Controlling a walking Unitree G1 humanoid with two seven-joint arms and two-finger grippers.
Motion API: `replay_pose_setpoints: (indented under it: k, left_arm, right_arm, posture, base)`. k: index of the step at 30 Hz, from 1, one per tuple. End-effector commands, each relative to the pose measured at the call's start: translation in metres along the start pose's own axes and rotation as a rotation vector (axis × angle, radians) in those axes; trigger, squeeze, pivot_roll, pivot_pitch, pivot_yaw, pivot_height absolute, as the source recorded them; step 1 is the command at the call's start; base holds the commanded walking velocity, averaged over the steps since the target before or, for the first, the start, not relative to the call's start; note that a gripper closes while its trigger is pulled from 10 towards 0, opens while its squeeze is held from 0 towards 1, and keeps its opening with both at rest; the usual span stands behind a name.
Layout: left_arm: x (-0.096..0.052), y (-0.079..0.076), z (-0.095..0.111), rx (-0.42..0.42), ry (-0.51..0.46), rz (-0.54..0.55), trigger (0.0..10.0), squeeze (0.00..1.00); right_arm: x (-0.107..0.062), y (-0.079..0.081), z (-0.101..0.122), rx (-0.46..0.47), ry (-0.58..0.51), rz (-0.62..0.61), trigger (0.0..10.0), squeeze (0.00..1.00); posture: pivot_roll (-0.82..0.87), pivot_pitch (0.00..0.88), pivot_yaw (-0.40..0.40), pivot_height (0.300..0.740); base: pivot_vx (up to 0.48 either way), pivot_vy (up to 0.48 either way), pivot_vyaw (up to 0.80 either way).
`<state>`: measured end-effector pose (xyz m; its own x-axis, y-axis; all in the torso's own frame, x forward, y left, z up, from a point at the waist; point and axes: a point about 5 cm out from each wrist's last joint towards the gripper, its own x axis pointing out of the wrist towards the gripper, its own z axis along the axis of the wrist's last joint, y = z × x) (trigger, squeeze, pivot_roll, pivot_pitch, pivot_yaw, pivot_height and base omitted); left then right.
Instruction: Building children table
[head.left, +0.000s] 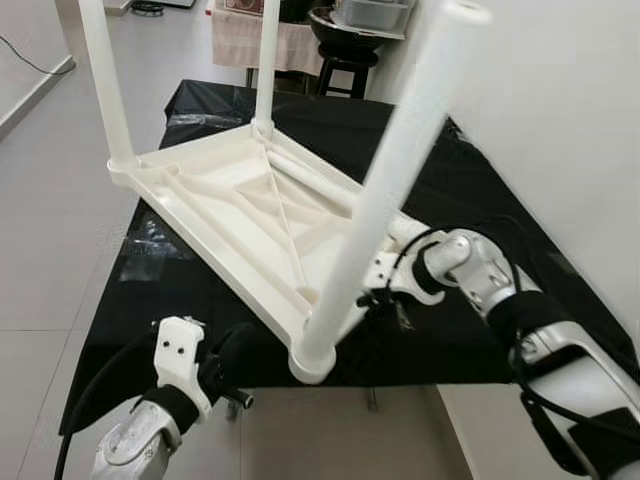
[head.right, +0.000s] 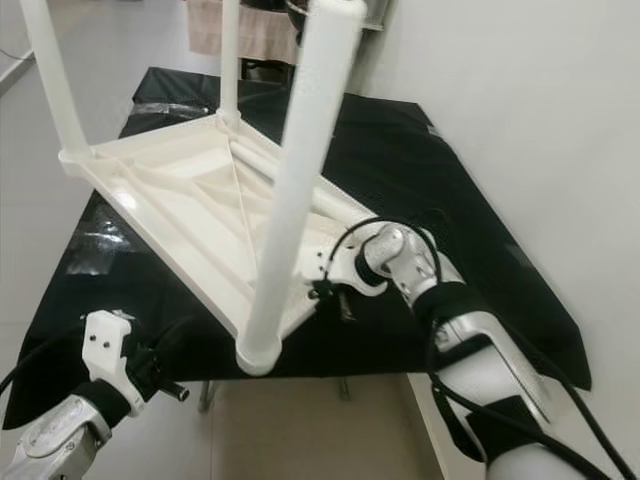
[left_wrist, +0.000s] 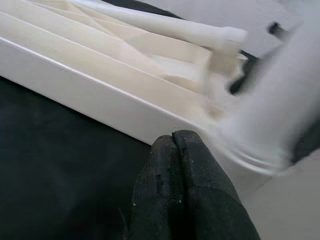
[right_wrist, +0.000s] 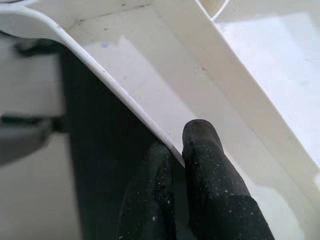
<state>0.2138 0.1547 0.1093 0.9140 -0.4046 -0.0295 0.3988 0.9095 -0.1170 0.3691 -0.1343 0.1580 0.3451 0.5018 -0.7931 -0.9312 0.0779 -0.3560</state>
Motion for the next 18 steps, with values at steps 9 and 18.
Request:
replay_pose_setpoints:
  k: [9,18]
  left_arm:
    - [0.001,-0.003,-0.002,-0.001,0.004,-0.004,10.0,0.0]
    - [0.0,-0.003,-0.002,-0.009,0.005,-0.002,10.0,0.0]
  right_arm:
    - [0.01,-0.013,0.013,0.103,-0.019,-0.148,0.0,0.0]
    - [-0.003,0.009,-0.005,0.01,-0.001,0.072,0.0,0.0]
  posture:
    - [0.07,0.106,-0.162,0.74]
    - [0.06,0.116,-0.159,0.74]
  base:
    - [0.0,0.0,0.0]
    - [0.0,0.0,0.0]
